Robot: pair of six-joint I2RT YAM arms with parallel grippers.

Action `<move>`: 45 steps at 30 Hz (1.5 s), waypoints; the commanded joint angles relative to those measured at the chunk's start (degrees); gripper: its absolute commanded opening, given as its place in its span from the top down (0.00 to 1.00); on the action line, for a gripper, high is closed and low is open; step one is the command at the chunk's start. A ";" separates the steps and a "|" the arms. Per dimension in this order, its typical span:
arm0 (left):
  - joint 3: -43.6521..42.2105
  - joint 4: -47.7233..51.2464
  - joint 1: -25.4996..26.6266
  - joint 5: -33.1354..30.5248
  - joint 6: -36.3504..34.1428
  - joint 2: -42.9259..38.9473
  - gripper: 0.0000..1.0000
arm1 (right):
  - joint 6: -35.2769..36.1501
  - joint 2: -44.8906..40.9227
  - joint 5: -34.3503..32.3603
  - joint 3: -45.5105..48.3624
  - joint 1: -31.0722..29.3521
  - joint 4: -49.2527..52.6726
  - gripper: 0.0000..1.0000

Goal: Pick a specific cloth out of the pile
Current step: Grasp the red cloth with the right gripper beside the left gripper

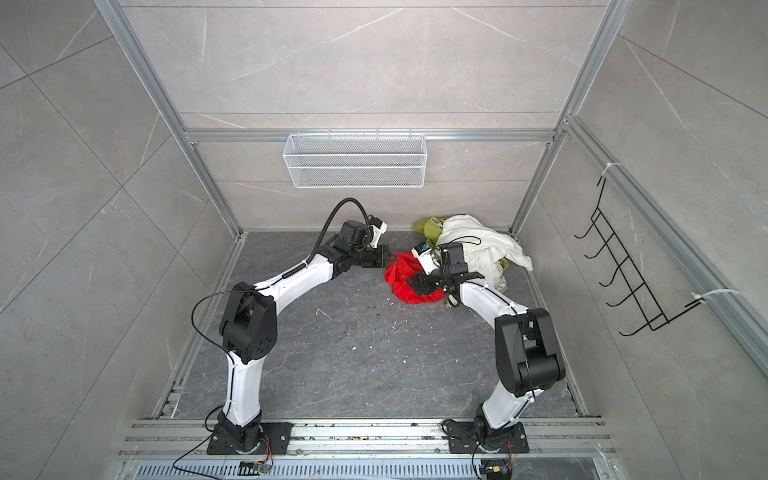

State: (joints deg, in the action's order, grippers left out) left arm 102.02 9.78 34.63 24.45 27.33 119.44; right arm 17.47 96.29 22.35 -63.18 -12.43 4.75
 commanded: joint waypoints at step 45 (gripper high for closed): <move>13.08 -5.66 0.09 3.12 6.01 -0.03 1.00 | -5.10 -0.37 -4.16 2.18 0.13 -15.21 1.00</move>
State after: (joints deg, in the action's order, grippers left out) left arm 112.01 8.88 34.70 27.14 32.69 121.32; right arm 13.63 98.35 19.03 -61.43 -12.38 -8.25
